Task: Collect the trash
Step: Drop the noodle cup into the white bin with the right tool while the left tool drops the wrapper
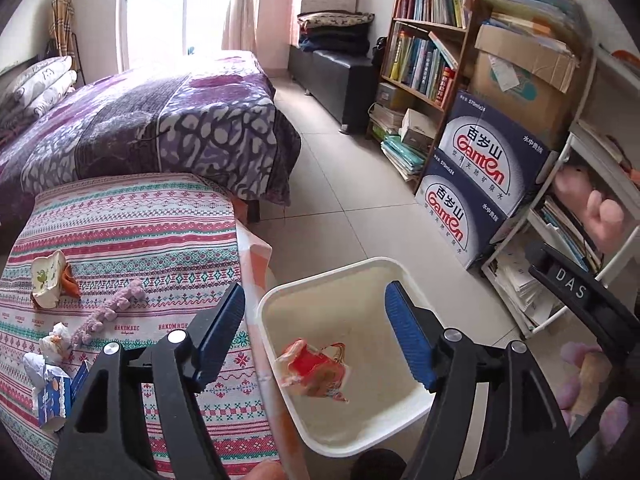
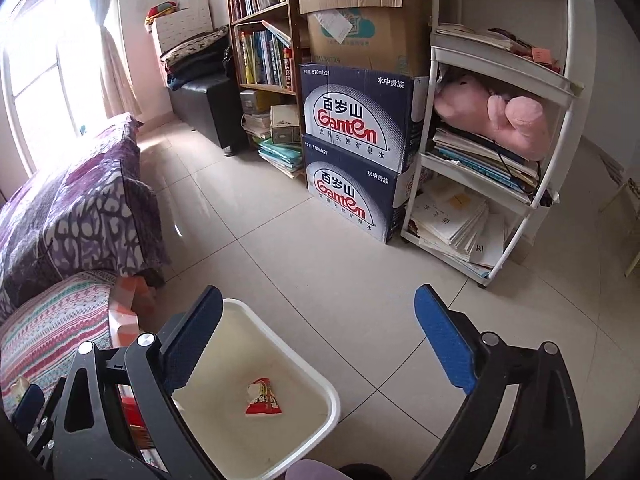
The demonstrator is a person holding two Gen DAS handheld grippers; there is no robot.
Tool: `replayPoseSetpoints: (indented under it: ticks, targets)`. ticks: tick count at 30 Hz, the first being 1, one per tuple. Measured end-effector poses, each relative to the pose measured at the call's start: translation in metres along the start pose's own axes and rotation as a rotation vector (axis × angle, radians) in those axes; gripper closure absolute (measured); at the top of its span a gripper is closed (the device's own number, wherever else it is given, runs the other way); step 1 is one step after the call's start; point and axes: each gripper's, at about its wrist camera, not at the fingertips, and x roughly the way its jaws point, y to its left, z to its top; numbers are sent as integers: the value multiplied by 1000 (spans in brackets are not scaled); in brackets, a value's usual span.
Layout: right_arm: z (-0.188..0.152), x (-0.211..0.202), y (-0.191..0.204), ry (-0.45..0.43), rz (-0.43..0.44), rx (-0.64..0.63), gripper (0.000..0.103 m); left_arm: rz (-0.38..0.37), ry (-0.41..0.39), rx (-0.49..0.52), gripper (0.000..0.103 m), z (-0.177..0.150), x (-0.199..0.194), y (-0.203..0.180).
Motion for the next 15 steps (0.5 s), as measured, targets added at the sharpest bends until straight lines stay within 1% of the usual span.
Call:
replayPoseSetpoints:
  ticks: [4, 10, 15]
  targets:
    - [-2, -5, 3, -21, 1, -5, 7, 17, -1, 5, 32, -1, -2, 4]
    - [-10, -17, 14, -56, -5, -37, 7, 88, -23, 1, 32, -4, -9, 20]
    - [-19, -27, 32, -89, 1, -87, 7, 135, -36, -23, 31, -5, -16, 37]
